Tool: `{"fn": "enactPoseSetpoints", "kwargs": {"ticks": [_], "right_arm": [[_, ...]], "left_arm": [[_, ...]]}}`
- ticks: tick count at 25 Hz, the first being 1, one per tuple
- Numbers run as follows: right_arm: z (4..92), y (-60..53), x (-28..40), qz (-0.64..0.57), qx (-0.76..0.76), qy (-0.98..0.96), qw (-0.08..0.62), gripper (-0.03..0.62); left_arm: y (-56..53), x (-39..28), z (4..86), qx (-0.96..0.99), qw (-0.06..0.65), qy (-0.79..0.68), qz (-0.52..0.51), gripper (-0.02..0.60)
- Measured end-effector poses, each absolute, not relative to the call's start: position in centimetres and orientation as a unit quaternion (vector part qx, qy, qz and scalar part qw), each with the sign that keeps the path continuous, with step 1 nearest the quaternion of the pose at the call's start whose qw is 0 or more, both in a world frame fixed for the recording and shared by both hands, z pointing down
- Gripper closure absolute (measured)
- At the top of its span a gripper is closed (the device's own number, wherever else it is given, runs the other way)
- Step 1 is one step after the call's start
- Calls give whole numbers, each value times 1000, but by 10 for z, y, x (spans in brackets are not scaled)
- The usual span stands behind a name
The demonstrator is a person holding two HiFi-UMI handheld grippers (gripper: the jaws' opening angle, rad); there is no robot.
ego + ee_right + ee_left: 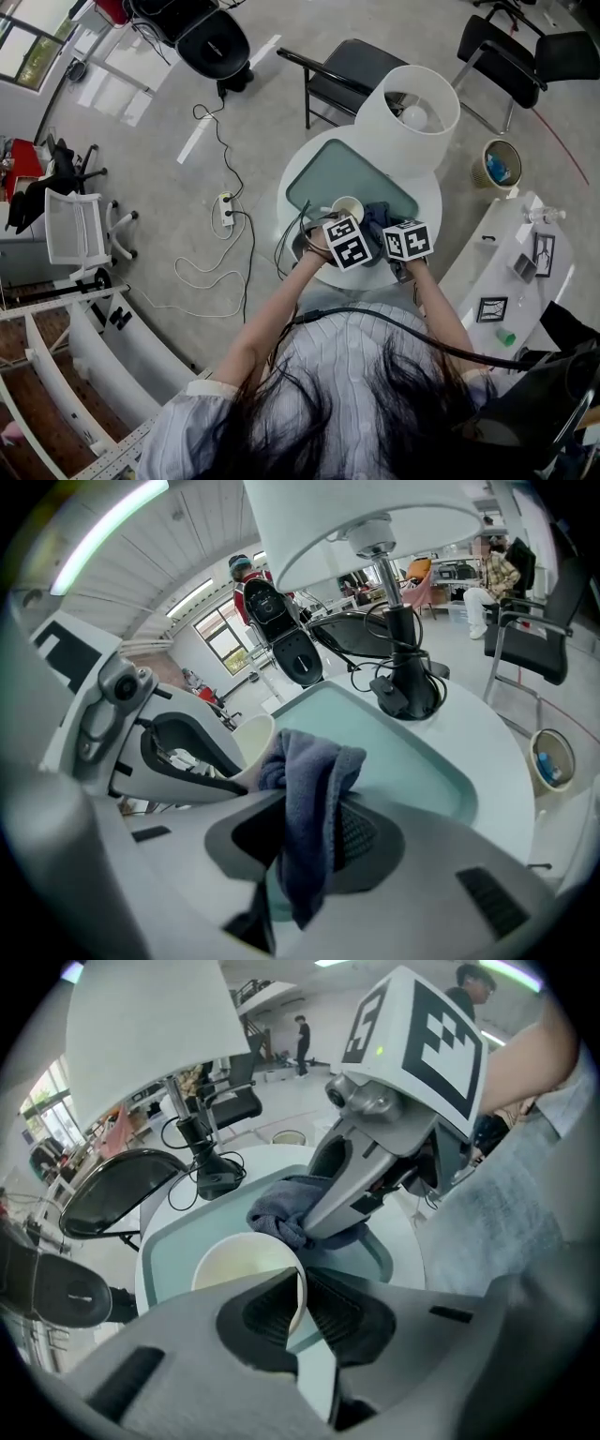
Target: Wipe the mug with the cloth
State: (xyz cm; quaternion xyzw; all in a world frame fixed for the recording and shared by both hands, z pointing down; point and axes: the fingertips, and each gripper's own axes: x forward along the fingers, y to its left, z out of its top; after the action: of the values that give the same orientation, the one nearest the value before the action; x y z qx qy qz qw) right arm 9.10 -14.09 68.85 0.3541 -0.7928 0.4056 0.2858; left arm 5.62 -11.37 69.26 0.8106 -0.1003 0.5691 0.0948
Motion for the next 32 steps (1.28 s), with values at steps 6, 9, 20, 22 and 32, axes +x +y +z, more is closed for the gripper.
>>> {"fn": "enactPoseSetpoints", "kwargs": {"ticks": [6, 9, 20, 22, 32], "right_arm": [[689, -144, 92, 391, 340, -800, 302, 485], [688, -146, 91, 375, 333, -805, 317, 485], [687, -148, 97, 354, 319, -811, 340, 485], [687, -149, 97, 352, 316, -812, 343, 485], [686, -151, 97, 323, 293, -821, 368, 485]], "left_arm": [[-107, 48, 693, 804, 34, -20, 594, 543], [-106, 45, 693, 799, 6, 9, 601, 543], [-105, 40, 694, 774, -96, 94, 619, 541], [-104, 39, 695, 770, -111, 111, 619, 541], [-98, 30, 696, 742, -168, 193, 620, 541]]}}
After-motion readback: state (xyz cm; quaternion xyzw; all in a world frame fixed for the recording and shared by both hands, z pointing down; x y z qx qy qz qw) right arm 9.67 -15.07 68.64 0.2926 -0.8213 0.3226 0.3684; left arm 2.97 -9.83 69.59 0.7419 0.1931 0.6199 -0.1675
